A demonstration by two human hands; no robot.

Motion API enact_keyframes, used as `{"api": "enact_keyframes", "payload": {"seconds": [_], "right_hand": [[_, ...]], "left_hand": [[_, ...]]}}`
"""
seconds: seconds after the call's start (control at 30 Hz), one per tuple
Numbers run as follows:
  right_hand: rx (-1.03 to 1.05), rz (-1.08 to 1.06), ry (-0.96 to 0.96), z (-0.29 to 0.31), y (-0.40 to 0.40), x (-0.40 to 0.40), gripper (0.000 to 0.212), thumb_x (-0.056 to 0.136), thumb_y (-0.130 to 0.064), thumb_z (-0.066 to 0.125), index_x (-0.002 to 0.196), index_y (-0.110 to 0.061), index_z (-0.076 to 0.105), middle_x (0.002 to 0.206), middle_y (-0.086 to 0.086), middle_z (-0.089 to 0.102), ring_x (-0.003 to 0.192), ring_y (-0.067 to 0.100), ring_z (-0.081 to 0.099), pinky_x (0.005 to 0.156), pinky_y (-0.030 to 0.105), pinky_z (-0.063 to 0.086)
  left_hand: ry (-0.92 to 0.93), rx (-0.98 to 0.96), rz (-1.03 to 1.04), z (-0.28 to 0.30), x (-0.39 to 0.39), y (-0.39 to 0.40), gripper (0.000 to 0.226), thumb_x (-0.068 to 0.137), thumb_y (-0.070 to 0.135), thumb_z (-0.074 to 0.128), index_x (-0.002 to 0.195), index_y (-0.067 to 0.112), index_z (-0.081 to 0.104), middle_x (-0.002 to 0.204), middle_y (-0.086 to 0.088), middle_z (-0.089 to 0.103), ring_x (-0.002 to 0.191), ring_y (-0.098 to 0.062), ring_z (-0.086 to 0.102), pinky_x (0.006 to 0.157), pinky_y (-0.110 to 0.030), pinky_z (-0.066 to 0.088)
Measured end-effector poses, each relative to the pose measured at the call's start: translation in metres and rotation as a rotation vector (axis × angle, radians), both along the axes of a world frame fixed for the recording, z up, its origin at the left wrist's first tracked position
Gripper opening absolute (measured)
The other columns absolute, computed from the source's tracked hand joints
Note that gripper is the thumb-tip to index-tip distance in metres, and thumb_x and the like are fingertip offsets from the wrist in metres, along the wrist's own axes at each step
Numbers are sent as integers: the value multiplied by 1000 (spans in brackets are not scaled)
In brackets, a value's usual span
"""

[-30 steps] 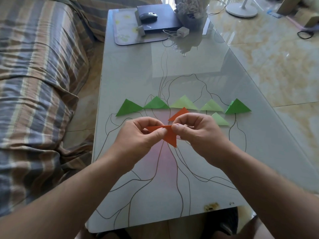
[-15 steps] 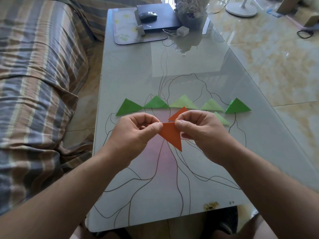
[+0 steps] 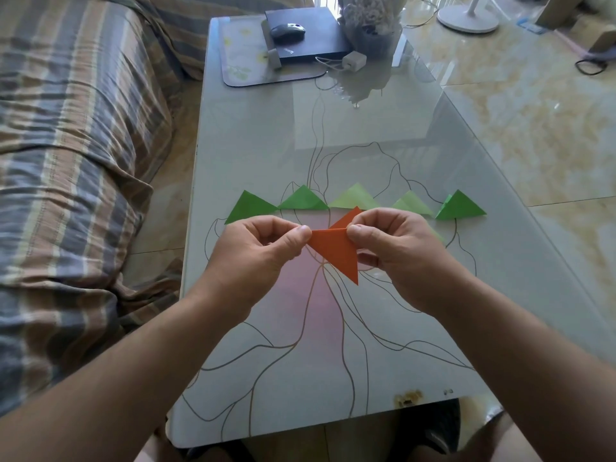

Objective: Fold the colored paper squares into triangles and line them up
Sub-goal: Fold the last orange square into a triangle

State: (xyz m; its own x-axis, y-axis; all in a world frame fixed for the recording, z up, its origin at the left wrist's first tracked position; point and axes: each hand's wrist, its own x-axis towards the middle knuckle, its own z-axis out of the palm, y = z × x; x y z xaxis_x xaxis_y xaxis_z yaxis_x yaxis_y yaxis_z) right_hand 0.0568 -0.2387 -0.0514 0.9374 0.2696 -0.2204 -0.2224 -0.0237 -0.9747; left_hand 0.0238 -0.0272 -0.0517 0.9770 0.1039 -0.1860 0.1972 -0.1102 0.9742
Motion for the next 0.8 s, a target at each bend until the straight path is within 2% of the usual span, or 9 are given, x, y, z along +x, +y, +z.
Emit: {"api": "enact_keyframes", "payload": {"seconds": [0.2,0.3,0.37,0.43,0.5,0.6,0.67,0.73,0.8], "right_hand": [[68,-51,174,4,0,2,22,96,-6,64,75,-13,64,74,9,60,73,25,61,68,33,53],[154,-80,410,5,0,3,15,96,-8,54,82,-11,60,76,13,57,65,25,63,61,30,47],[204,-60,570,3,0,2,12,94,-13,52,83,-12,58,68,7,57,64,23,64,65,30,45],[221,-9,640,3,1,1,11,87,-14,57,76,-13,60,62,3,53,64,23,63,67,30,44],[239,36,669,3,0,-1,12,77,-16,62,66,-13,66,62,3,52,63,24,62,68,31,43],[200,133,687,3,-3,-1,19,81,-18,59,64,-14,66,66,4,54,67,27,64,70,33,43],[119,251,667,1,-6,-1,20,89,-27,58,86,-13,72,84,10,68,81,31,68,76,37,47],[32,290,612,0,-9,2,35,94,-39,58,115,-15,71,105,12,73,94,31,68,84,41,48],[-69,198,496,3,-10,8,30,96,-43,60,108,-18,72,105,9,73,92,27,68,86,41,48]], "left_hand": [[-18,-15,-43,2,-2,0,20,96,34,64,88,19,75,81,-1,75,77,-14,69,74,-26,56],[-50,-71,-127,5,-1,4,23,94,35,58,108,24,73,94,-3,77,86,-21,72,87,-40,57],[-81,-106,-213,8,-1,7,30,90,28,63,119,23,70,100,-7,77,91,-24,72,88,-37,59],[-131,-72,-264,9,-3,8,33,83,23,72,115,19,73,100,-7,76,92,-23,70,85,-31,59],[-167,-35,-268,8,-4,6,25,77,21,77,102,16,77,94,-4,76,87,-21,68,80,-29,59],[-170,-44,-222,4,-2,6,18,77,24,78,93,16,78,92,-5,75,87,-26,66,83,-34,59],[-150,-62,-207,2,-1,6,17,80,24,75,94,14,76,95,-4,76,89,-25,69,85,-32,59],[-119,-55,-189,2,1,6,18,82,23,73,96,11,73,93,-4,76,85,-20,71,81,-30,59],[-94,6,-159,1,2,6,16,84,25,73,95,15,73,86,-3,75,79,-19,70,78,-33,61]]}}
